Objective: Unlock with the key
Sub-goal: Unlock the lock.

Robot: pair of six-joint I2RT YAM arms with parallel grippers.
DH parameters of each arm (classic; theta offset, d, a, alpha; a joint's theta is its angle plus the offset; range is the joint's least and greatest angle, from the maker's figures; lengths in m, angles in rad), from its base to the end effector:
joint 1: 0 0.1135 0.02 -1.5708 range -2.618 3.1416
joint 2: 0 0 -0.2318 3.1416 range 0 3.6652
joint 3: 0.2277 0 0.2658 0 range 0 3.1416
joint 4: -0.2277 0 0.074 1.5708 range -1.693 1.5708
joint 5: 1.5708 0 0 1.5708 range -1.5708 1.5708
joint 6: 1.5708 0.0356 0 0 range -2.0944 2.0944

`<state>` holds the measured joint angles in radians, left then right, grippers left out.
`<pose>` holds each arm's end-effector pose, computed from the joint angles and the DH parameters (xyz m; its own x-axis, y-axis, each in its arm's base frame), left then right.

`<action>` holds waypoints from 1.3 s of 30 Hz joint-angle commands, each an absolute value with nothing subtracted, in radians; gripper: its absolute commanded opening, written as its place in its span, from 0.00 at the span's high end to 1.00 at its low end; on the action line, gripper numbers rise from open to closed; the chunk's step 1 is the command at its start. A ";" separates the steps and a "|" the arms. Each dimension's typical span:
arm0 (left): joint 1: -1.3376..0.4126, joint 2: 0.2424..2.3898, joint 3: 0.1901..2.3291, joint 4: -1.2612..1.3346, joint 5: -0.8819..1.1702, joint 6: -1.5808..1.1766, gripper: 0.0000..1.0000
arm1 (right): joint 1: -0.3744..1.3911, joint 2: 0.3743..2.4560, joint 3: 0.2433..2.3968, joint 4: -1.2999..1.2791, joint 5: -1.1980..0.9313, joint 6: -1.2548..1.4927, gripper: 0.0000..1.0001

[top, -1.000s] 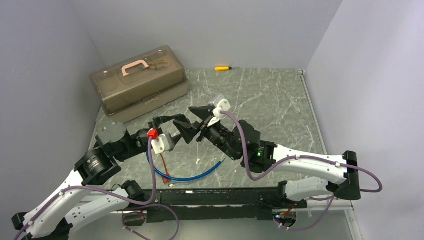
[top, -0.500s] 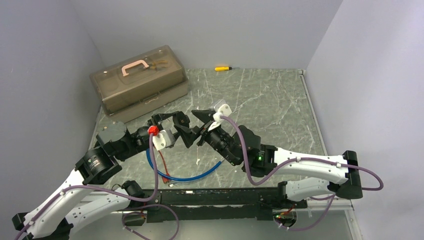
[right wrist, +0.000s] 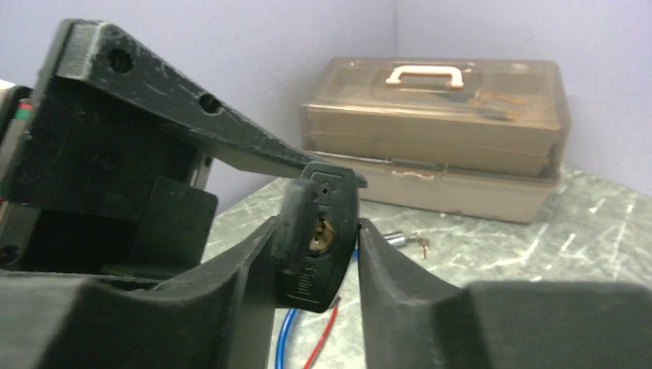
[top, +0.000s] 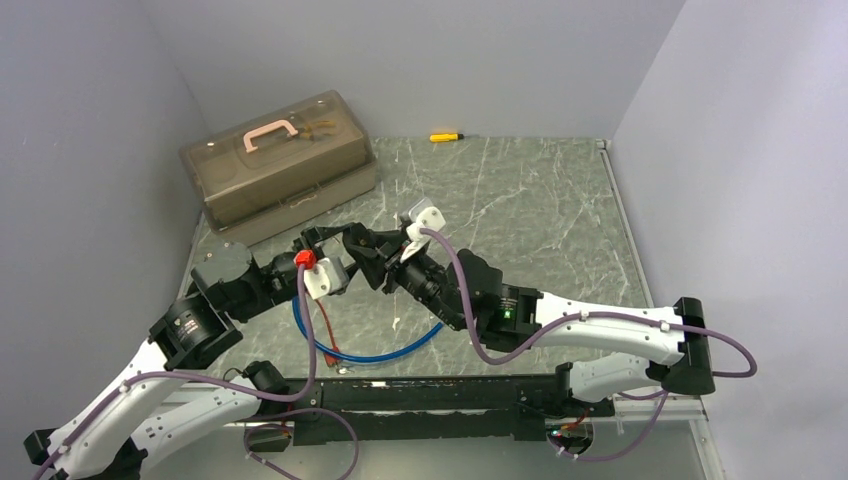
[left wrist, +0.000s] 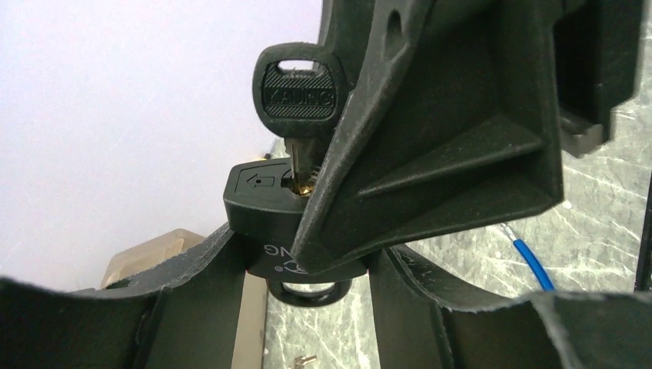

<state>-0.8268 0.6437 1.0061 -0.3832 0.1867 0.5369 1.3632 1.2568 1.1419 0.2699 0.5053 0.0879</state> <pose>0.1065 -0.1254 0.3983 0.4220 0.2837 -0.8611 0.7365 0.4467 0.5081 0.0821 0.3061 0.3801 -0.0348 0.2074 -0.9776 -0.7575 0.6326 0.1612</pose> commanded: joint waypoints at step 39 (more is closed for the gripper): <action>-0.564 0.827 1.276 -0.767 1.150 0.314 0.12 | 1.312 1.090 1.389 -0.117 -0.150 -0.092 1.00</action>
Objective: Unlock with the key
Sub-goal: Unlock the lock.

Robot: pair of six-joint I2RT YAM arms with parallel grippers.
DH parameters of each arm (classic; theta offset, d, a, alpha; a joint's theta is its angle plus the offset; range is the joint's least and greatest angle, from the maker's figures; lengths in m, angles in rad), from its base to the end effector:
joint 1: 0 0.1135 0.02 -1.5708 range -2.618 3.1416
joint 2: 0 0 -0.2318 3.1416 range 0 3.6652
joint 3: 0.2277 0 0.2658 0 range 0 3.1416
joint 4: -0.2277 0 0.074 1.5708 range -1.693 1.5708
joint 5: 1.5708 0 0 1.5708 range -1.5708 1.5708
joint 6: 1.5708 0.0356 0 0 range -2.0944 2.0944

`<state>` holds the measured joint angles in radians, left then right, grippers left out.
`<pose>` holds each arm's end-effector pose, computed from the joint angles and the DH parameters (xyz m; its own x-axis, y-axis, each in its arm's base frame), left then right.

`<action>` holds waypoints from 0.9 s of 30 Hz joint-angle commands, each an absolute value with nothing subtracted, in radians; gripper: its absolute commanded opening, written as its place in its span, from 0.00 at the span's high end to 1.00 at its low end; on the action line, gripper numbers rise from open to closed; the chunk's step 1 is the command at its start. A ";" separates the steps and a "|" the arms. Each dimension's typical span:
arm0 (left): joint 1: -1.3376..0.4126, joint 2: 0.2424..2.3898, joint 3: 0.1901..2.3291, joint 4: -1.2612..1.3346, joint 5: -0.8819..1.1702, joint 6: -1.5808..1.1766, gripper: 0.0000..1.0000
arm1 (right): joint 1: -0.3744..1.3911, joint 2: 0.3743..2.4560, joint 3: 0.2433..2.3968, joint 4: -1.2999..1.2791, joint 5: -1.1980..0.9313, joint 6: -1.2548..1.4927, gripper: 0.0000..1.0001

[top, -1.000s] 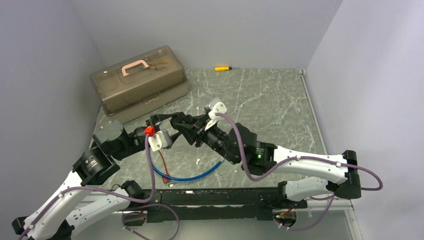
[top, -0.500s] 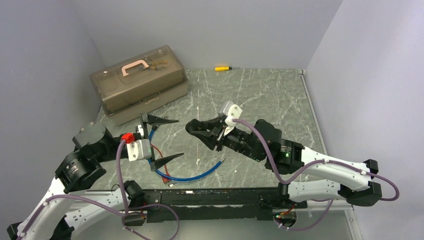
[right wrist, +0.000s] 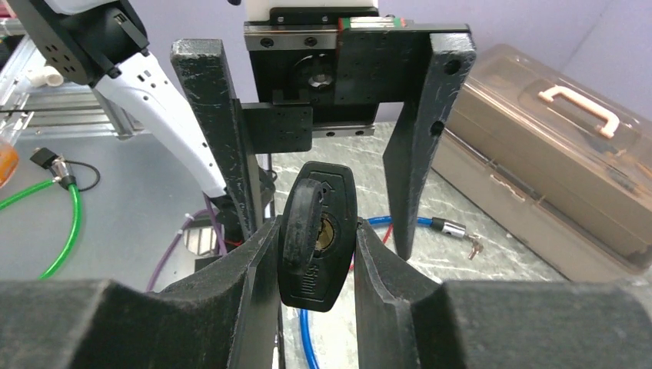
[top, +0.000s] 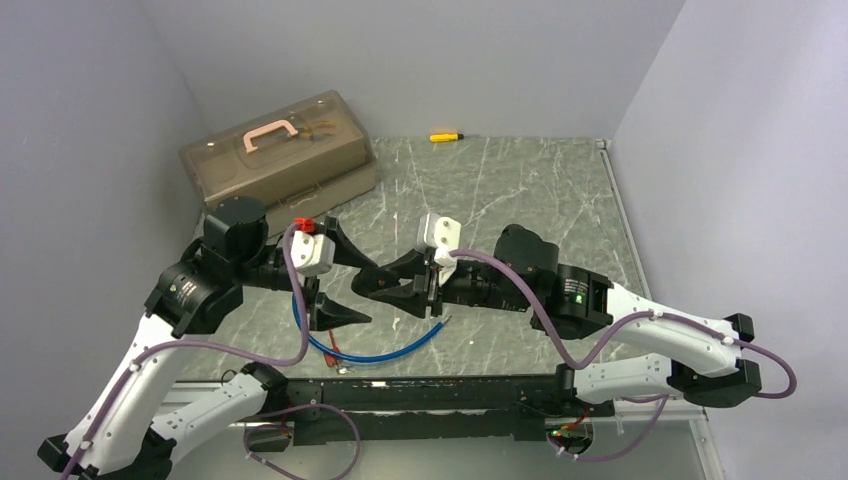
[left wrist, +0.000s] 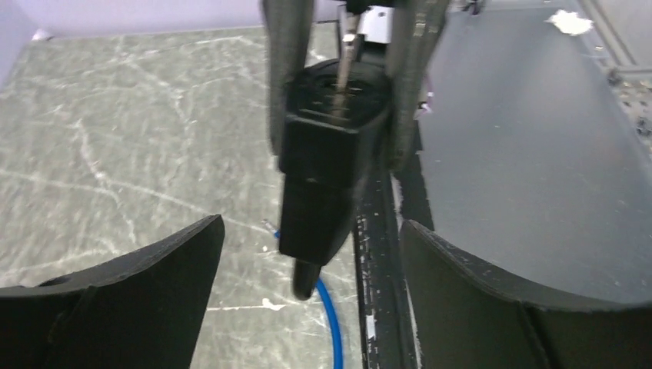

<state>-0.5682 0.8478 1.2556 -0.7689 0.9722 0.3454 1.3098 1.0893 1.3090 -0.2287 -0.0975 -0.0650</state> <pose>0.1262 -0.1155 0.4119 0.0430 0.1989 -0.9791 0.9991 -0.0088 0.0421 0.0642 0.2537 0.4330 0.0618 -0.0192 -0.9979 -0.9847 0.1619 -0.0641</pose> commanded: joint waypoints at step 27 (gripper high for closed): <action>-0.547 0.735 1.160 -0.542 1.141 0.166 0.73 | 1.313 1.162 1.359 -0.006 -0.233 -0.018 1.00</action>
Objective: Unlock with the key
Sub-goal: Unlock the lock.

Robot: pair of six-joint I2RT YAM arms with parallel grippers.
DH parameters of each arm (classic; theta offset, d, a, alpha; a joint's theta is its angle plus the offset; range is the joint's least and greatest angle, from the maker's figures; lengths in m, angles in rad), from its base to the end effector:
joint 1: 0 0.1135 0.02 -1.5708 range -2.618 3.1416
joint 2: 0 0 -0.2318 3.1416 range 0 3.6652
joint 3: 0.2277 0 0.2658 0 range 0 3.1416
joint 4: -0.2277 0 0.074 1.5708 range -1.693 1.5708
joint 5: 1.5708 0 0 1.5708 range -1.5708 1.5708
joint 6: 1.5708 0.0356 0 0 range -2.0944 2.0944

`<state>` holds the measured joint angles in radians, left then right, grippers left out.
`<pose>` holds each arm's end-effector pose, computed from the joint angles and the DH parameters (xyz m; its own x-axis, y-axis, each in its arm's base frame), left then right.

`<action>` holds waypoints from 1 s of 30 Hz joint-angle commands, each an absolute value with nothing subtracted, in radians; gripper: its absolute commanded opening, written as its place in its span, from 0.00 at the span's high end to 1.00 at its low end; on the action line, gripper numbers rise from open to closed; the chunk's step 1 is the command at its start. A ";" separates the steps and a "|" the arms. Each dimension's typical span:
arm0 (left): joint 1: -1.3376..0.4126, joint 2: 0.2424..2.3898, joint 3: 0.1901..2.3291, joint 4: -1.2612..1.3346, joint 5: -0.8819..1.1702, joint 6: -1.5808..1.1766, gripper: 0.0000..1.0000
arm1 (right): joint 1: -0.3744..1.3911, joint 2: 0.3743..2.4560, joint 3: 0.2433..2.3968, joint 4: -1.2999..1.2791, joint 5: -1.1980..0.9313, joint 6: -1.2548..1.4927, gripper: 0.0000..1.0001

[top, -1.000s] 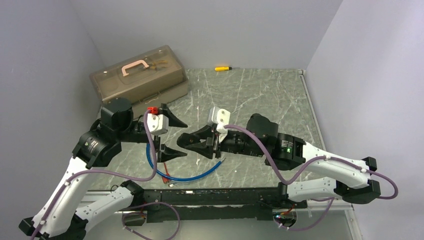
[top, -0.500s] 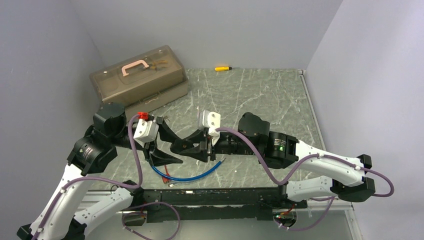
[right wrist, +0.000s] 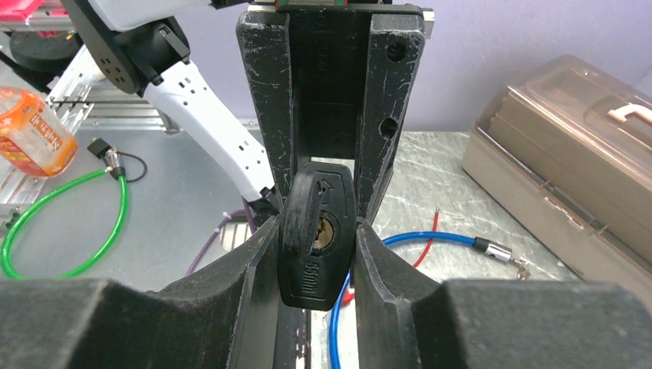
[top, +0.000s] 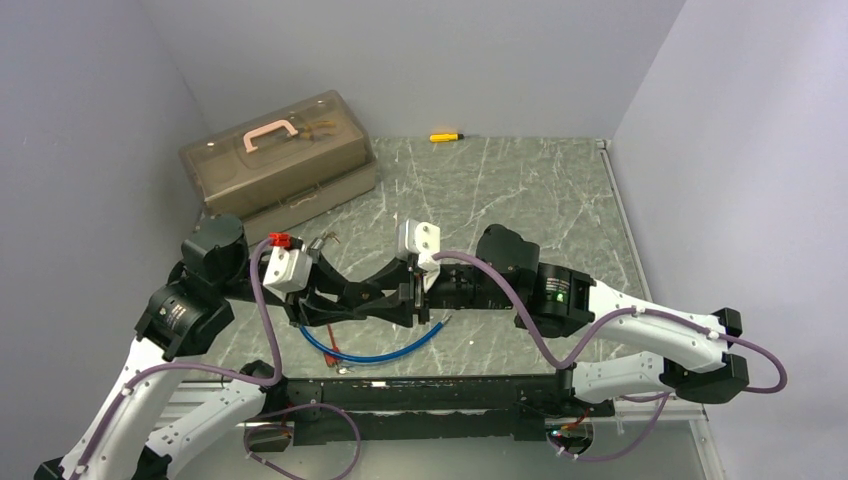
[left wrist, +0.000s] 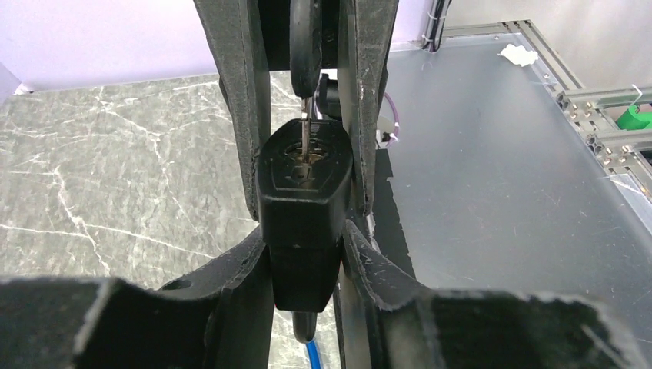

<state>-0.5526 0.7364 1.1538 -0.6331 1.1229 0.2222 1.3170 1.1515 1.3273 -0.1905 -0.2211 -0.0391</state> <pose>0.1091 -0.1050 0.4099 0.0376 0.0890 -0.9953 0.9929 -0.1160 0.0271 0.0624 0.2718 0.4280 0.0354 -0.0155 -0.9993 -0.9988 0.0321 -0.0359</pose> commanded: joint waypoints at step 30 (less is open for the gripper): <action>-0.477 0.684 1.036 -0.323 1.006 -0.147 1.00 | 1.312 1.195 1.586 -0.170 0.239 -0.082 1.00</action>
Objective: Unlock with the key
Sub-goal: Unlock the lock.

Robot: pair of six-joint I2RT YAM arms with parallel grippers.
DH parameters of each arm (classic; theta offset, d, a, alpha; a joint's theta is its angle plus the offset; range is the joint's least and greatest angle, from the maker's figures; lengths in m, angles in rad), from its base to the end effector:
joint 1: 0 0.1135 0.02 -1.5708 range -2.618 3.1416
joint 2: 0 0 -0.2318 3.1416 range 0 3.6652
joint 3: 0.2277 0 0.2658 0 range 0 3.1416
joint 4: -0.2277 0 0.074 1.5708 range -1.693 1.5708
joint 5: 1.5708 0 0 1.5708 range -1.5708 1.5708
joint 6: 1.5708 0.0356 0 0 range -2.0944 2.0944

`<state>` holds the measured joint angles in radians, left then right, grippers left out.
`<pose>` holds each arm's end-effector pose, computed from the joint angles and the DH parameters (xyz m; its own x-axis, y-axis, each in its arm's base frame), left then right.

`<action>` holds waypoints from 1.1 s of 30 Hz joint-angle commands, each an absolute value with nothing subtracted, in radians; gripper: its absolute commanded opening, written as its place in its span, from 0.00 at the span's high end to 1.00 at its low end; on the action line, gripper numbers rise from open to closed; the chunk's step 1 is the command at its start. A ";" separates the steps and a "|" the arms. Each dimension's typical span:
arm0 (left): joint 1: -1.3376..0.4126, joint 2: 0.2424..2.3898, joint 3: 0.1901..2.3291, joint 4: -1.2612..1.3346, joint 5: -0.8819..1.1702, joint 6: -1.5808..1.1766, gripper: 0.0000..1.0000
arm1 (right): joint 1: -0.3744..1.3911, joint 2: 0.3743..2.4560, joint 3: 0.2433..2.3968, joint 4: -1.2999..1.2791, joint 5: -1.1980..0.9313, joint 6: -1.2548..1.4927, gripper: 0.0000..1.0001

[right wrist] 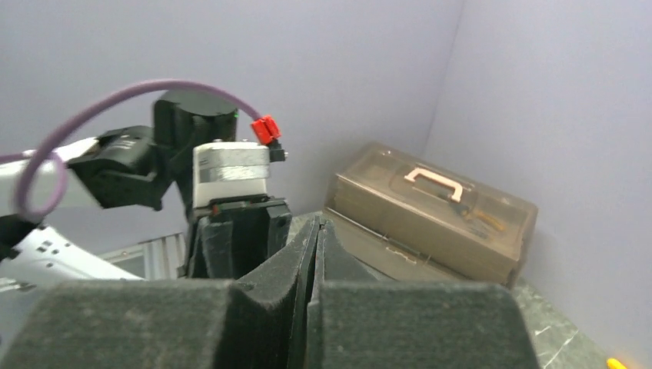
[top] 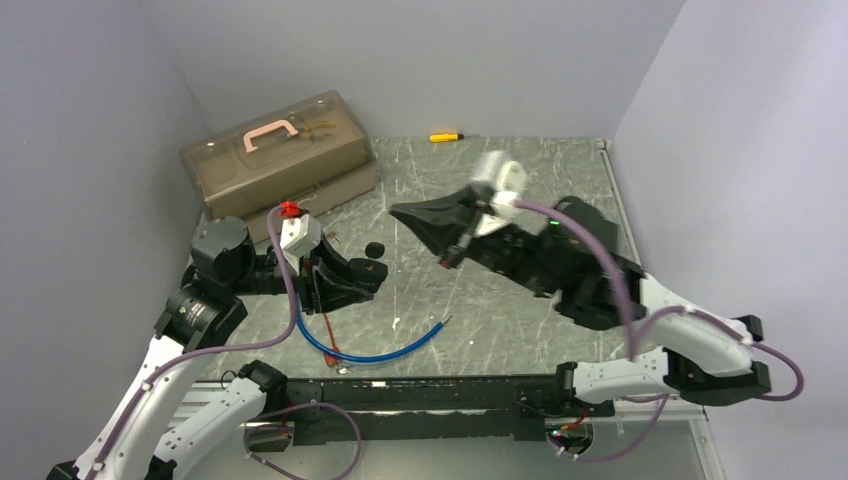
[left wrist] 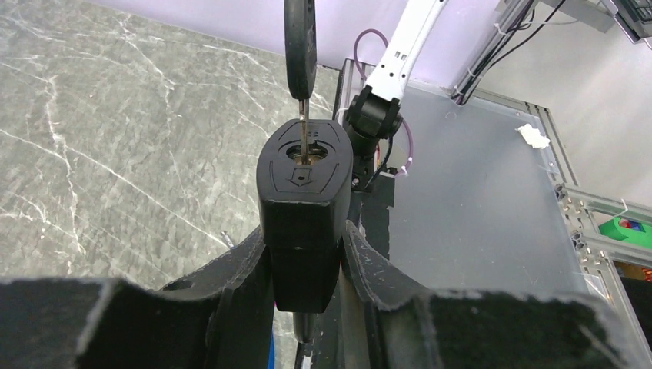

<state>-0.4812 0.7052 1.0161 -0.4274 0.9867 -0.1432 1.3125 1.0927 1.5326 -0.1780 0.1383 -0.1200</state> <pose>0.1322 -0.1025 0.3892 -0.2432 0.0382 -0.9692 0.9649 0.1119 -0.2377 0.0629 0.2188 0.5122 0.1762 0.2028 -0.9632 -0.9090 0.4090 -0.0802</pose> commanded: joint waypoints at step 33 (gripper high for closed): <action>-0.444 0.647 1.053 -0.264 0.976 -0.142 1.00 | 1.313 1.242 1.350 0.037 0.192 0.199 1.00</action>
